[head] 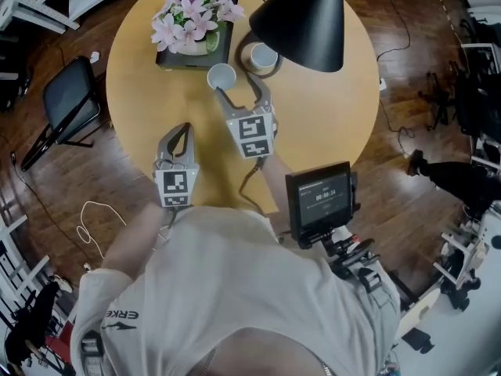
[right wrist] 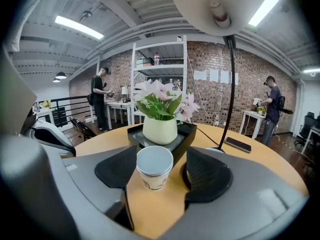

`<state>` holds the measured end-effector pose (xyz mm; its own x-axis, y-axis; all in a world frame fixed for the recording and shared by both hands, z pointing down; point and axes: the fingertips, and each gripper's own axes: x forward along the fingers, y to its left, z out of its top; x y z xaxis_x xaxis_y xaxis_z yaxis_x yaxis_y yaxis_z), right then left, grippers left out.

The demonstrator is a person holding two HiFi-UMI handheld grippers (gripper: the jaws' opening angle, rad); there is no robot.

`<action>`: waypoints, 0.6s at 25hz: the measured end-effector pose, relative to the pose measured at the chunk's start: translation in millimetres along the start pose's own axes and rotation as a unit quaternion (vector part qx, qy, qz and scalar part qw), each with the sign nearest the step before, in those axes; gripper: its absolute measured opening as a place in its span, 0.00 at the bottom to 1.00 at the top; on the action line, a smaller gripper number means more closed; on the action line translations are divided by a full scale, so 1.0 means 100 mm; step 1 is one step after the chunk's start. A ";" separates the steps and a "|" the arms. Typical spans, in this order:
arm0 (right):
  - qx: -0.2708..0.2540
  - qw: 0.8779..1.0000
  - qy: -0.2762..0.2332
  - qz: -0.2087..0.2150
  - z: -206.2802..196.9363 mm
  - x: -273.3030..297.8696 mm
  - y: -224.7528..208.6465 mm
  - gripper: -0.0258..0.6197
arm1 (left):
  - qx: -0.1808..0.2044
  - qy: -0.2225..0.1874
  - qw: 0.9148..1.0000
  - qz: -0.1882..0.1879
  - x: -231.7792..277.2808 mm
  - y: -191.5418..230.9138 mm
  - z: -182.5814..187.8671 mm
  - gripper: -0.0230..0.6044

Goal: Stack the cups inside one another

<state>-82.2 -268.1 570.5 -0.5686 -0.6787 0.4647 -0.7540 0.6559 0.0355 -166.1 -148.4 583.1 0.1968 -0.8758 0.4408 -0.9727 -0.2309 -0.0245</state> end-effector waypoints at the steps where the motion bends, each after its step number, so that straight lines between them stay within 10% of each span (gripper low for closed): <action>1: 0.000 1.000 -0.007 -0.008 0.05 -0.07 -0.03 0.53 | 0.002 -0.007 1.000 -0.003 0.01 -0.02 0.06 0.04; 15: 0.018 0.986 -0.085 -0.144 0.44 -1.36 -0.36 0.06 | 0.038 -0.122 0.989 -0.072 -0.04 -0.40 0.97 0.04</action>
<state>7.7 -214.0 467.6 -0.3735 -0.8831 0.2839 -0.9018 0.4174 0.1120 -115.8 -176.6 495.2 0.3649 -0.9061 0.2141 -0.9225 -0.3830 -0.0487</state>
